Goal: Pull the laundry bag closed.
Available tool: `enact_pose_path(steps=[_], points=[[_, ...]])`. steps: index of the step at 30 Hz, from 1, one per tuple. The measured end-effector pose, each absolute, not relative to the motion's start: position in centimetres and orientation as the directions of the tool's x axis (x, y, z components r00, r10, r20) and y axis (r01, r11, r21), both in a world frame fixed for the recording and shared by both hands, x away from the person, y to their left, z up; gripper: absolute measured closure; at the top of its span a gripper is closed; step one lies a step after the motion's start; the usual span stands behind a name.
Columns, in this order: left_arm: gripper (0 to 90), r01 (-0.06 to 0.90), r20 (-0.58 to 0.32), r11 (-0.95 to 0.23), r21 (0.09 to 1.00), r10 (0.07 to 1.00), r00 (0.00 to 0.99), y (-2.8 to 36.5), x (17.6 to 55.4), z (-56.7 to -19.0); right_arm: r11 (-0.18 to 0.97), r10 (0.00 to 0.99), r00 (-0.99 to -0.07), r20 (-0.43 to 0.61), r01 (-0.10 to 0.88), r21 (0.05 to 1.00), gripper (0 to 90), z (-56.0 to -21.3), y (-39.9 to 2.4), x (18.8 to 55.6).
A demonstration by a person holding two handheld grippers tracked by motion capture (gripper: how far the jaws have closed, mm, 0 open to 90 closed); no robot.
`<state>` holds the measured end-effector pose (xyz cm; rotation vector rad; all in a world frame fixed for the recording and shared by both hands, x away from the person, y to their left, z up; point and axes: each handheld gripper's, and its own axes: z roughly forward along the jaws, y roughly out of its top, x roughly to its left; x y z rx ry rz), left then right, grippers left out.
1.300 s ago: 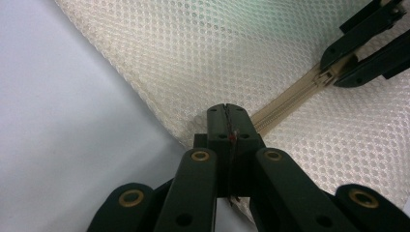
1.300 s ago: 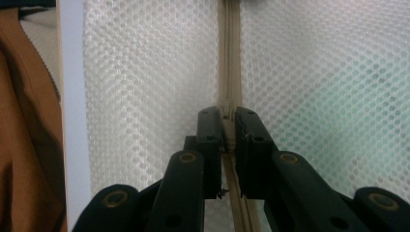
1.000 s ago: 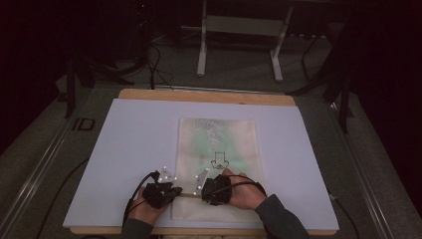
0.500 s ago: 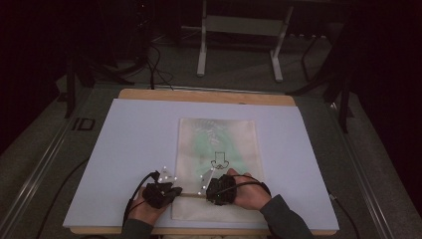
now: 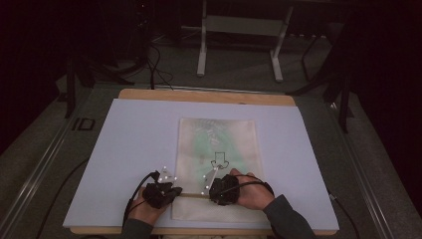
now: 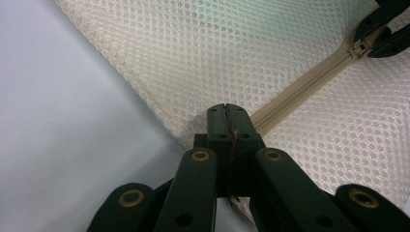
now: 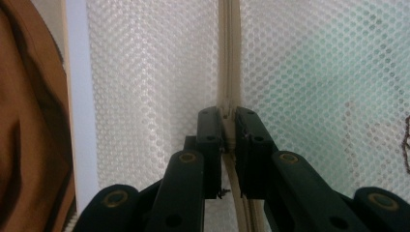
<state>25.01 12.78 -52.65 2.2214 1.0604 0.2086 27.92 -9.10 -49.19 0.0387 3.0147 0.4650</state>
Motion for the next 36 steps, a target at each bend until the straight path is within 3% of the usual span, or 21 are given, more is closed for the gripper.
enact_pose_path(steps=[36], points=[[89.5,0.638,-0.133,-0.454,0.622,0.742,0.657,12.8,25.0,-52.6,0.952,0.062,-0.996,-0.066,0.040,0.302,82.1,-49.1,-11.3,28.2]])
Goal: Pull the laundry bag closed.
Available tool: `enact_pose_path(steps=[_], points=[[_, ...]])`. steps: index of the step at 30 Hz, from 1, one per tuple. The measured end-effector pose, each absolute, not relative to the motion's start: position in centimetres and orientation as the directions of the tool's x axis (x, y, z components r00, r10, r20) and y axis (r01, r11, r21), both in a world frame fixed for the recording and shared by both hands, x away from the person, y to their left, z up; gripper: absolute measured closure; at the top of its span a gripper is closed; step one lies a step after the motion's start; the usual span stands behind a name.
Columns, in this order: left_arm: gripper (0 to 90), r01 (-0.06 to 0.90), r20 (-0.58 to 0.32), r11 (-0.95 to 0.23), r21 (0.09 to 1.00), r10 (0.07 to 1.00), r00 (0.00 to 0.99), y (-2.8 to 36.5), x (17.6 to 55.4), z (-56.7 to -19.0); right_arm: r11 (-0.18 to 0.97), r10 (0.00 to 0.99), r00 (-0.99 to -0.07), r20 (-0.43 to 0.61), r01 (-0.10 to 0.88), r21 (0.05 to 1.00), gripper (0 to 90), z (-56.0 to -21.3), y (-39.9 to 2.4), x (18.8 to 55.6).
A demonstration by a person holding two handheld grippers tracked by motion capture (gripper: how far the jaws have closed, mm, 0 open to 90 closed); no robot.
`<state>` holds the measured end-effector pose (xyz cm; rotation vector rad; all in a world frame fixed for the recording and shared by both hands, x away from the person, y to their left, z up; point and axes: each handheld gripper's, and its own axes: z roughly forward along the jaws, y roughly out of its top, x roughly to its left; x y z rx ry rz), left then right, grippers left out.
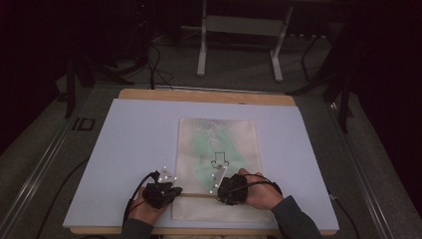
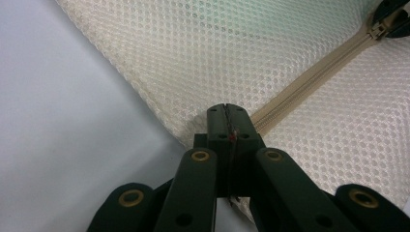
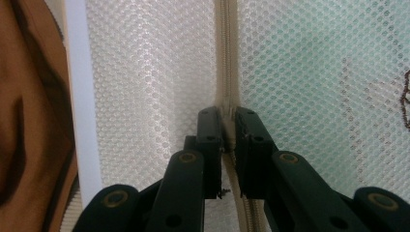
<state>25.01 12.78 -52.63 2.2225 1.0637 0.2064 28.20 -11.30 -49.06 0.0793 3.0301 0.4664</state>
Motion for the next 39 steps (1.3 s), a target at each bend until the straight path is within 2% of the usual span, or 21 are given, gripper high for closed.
enact_pose_path(steps=[39], points=[[89.5,0.640,-0.134,-0.453,0.621,0.743,0.656,12.8,25.0,-52.6,0.955,0.093,-0.994,-0.052,0.074,0.287,82.2,-48.7,-13.9,28.4]])
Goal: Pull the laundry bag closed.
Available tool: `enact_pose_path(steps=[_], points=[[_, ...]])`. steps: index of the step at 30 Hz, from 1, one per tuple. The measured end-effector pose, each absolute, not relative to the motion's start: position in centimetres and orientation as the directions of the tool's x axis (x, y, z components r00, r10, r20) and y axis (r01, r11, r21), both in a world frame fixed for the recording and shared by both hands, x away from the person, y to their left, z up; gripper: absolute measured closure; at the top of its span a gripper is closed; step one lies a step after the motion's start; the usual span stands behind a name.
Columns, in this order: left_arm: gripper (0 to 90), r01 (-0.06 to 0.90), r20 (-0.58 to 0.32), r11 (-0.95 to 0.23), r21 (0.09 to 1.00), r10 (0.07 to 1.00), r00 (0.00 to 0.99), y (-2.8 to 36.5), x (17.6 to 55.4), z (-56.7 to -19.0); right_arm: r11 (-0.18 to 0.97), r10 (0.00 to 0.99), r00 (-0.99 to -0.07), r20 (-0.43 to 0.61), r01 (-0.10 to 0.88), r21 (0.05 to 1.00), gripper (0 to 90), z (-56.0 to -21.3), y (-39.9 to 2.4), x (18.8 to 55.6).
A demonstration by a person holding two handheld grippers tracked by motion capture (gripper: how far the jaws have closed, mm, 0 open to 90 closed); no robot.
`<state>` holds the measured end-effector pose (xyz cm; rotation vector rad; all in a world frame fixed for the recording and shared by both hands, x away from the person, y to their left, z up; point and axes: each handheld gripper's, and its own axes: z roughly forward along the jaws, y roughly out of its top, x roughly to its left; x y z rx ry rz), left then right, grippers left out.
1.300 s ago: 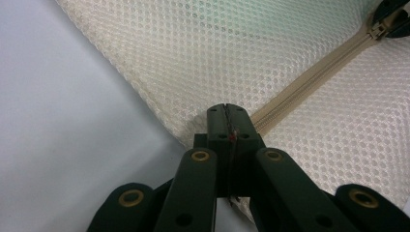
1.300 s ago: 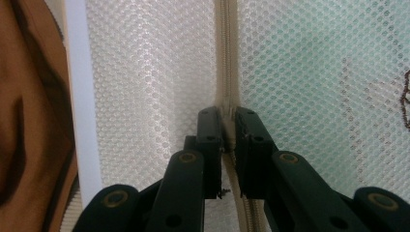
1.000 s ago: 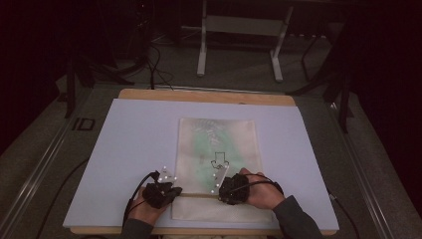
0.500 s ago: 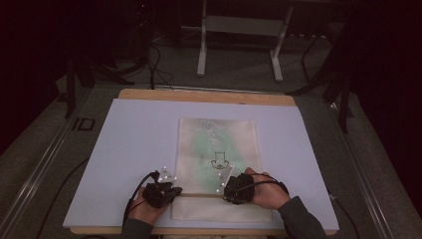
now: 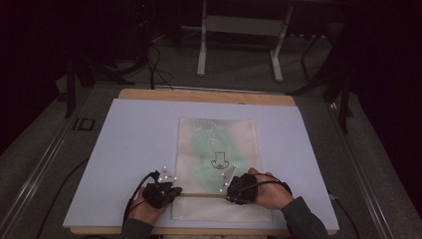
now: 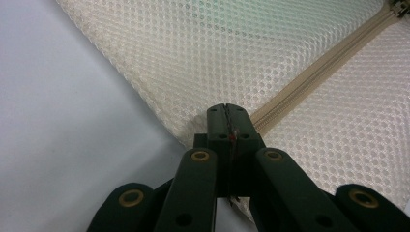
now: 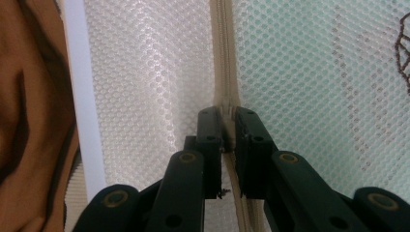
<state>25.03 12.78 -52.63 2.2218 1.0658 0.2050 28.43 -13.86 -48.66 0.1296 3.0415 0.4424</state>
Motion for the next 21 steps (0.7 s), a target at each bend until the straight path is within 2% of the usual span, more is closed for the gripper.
enact_pose_path(steps=[21], points=[[89.5,0.641,-0.136,-0.452,0.621,0.743,0.655,12.8,25.0,-52.6,0.952,0.118,-0.992,-0.046,0.099,0.290,82.2,-48.3,-15.6,28.6]])
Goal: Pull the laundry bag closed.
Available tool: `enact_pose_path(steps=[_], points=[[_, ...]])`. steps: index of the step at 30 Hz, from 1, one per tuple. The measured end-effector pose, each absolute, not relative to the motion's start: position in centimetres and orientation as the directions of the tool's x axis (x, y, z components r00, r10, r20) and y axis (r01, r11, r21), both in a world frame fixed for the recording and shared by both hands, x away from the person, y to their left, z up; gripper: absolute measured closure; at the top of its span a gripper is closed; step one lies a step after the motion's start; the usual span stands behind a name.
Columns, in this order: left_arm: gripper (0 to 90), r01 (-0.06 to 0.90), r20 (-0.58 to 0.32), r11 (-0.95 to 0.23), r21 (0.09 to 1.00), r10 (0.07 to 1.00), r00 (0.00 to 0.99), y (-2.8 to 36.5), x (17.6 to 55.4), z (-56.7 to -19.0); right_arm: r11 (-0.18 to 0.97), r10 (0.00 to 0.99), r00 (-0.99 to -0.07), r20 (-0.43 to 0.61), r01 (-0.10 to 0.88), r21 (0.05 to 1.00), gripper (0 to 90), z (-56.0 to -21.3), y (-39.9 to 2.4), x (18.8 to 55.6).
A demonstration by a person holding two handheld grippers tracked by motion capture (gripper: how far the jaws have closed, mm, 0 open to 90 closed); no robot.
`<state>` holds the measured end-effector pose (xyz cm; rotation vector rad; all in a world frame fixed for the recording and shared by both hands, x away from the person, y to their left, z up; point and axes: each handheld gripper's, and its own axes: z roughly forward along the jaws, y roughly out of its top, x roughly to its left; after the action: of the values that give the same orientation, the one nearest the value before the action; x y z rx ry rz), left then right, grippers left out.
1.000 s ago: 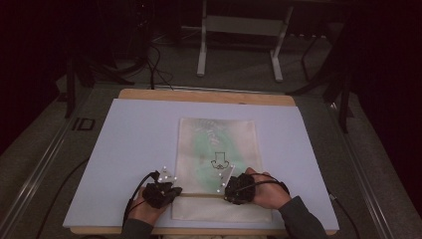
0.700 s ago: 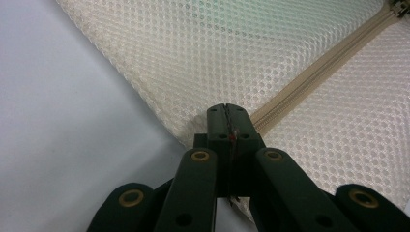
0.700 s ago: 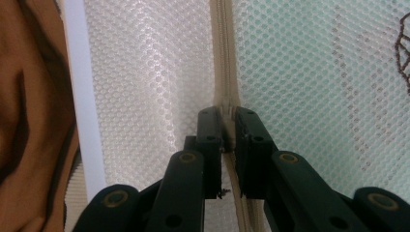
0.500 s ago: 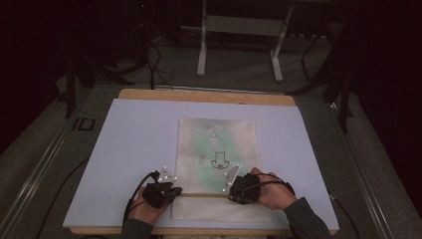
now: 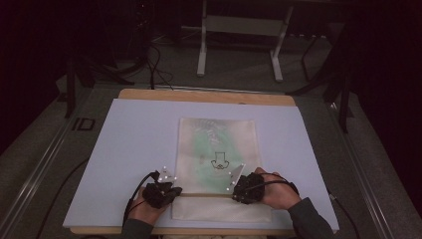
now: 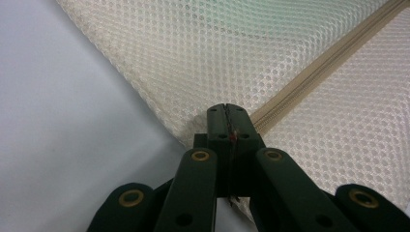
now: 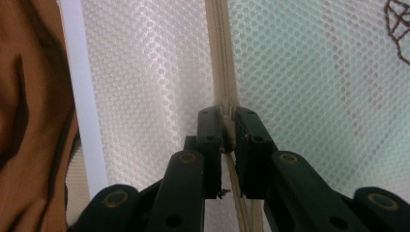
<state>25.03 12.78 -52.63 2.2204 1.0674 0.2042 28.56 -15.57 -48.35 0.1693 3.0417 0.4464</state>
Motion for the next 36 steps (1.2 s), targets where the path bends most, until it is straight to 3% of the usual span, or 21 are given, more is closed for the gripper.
enact_pose_path(steps=[36], points=[[89.5,0.642,-0.137,-0.451,0.620,0.743,0.655,12.8,25.0,-52.6,0.954,0.129,-0.991,-0.042,0.113,0.278,82.2,-48.5,-16.8,28.5]])
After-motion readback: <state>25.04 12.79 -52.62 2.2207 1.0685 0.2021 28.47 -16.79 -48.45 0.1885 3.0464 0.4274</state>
